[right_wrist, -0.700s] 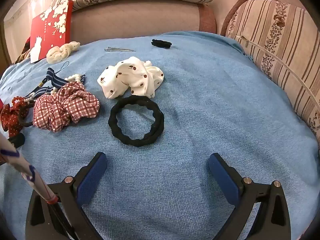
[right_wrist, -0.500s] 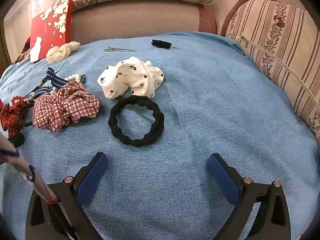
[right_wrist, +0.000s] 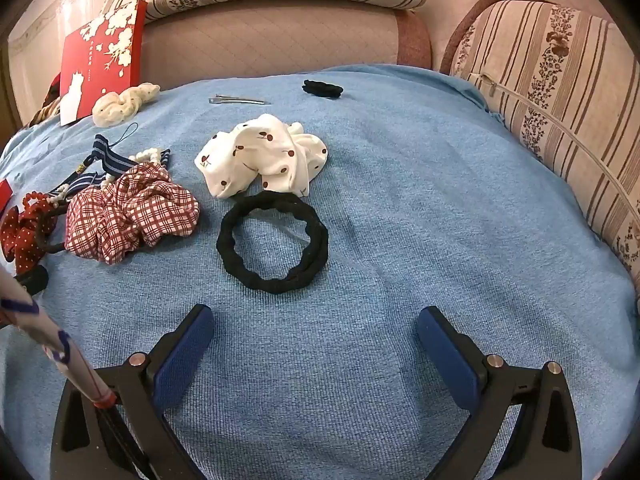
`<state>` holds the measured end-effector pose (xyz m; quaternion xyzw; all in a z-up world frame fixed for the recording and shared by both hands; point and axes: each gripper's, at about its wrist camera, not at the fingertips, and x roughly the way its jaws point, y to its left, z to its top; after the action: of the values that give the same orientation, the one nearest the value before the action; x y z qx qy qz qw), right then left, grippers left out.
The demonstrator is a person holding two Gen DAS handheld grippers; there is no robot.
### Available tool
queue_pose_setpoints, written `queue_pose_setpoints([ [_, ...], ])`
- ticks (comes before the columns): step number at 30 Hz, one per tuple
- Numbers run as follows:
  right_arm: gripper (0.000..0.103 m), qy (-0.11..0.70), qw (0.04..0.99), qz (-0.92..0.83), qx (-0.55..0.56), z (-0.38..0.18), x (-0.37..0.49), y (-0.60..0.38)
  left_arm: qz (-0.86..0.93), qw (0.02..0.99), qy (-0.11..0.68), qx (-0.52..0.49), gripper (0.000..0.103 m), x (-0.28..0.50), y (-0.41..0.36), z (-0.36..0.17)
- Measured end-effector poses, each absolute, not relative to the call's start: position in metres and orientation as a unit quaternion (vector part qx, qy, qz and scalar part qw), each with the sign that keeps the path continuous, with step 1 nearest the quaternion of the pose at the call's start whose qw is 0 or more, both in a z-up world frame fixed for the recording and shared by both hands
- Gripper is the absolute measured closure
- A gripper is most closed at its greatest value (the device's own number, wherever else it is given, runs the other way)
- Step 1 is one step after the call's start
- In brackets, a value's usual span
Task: Organize jewelry
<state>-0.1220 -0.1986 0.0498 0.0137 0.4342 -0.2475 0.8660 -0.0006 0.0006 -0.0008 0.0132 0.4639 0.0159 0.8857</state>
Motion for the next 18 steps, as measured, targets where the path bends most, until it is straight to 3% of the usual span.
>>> queue_pose_setpoints([
  [18,0.0,0.464,0.853,-0.236,0.041,0.0541,-0.118,-0.2062,-0.007,0.878,0.477,0.022,0.0,-0.0024,-0.0003,-0.0002],
])
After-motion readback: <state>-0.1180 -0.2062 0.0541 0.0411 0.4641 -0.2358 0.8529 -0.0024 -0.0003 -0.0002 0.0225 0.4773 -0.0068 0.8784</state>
